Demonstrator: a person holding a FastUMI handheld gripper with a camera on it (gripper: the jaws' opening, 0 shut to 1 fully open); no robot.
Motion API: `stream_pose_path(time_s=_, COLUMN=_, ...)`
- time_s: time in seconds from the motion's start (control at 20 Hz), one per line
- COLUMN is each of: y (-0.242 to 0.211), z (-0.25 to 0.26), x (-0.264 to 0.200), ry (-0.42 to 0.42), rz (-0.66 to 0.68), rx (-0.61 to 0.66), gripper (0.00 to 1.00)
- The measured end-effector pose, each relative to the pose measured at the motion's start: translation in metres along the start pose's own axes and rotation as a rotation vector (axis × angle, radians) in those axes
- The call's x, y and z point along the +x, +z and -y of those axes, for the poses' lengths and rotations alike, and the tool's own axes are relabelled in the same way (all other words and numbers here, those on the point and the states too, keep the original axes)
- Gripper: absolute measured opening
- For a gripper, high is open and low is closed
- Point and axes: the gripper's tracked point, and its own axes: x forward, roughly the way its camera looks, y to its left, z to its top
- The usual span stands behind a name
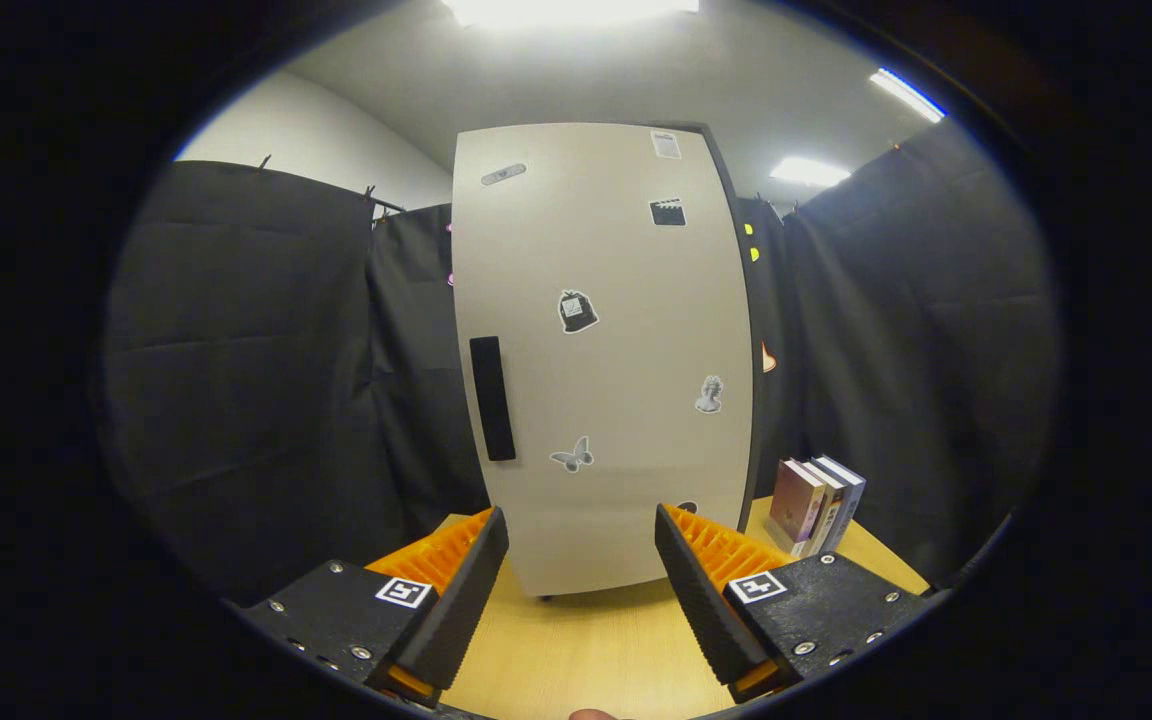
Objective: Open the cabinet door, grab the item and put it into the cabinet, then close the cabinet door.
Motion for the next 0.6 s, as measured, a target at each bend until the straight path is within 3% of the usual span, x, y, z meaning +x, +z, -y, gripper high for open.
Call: stream_pose_path(time_s=0.6, y=0.0081, z=-0.0004, x=-0.0048, ry=-0.002, rz=0.014, rx=-0.003, gripper=0.92)
